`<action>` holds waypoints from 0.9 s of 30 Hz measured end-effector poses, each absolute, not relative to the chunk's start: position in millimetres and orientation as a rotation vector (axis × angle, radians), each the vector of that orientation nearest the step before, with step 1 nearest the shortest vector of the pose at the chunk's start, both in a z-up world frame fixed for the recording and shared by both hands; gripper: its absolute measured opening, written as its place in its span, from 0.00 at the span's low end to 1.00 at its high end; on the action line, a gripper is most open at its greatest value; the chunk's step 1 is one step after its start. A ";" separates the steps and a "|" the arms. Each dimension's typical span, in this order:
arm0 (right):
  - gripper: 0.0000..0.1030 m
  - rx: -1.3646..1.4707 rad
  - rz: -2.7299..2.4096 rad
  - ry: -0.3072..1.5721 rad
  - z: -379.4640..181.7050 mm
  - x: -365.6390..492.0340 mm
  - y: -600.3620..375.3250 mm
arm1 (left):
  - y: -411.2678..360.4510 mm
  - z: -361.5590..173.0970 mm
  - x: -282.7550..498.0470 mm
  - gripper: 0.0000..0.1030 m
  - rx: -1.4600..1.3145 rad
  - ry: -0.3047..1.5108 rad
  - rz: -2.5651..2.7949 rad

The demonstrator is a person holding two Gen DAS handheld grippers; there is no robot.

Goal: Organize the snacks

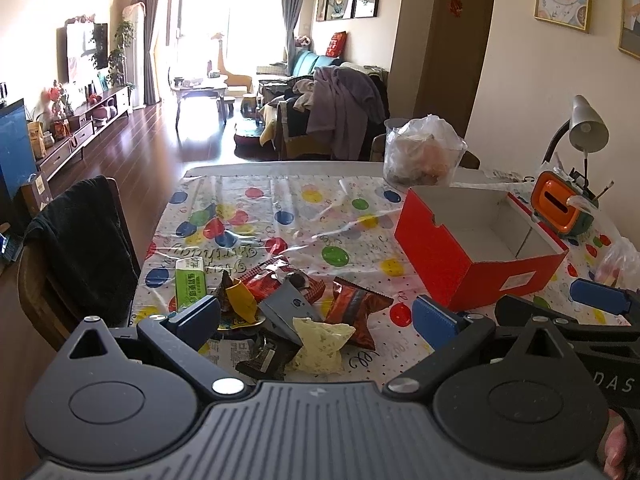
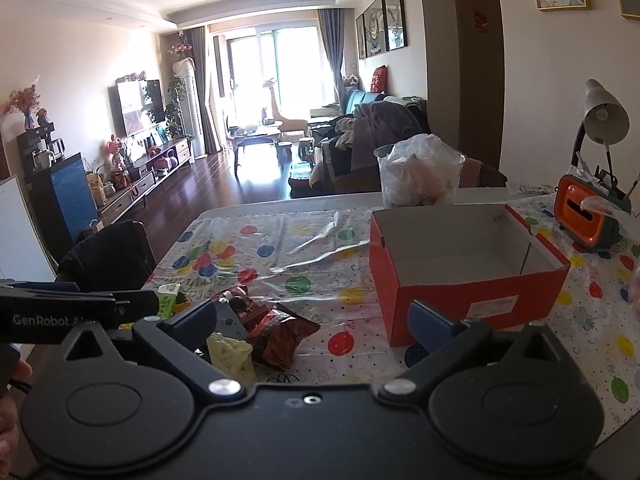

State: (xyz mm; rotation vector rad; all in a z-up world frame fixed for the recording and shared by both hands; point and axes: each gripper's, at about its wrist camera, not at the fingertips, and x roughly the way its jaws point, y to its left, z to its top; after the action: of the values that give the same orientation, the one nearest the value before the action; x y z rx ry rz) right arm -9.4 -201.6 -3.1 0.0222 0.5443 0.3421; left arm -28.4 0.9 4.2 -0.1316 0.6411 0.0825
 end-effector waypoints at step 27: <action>0.99 -0.154 0.490 0.608 -30.0 37.5 -159.5 | 36.5 -30.6 5.1 1.00 -0.182 0.763 0.170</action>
State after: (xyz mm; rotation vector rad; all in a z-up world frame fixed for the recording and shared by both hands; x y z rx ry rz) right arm 37.5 -159.5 -30.0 -0.1539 0.6080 0.4900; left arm 5.1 36.5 -30.6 -0.1820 0.7630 0.1700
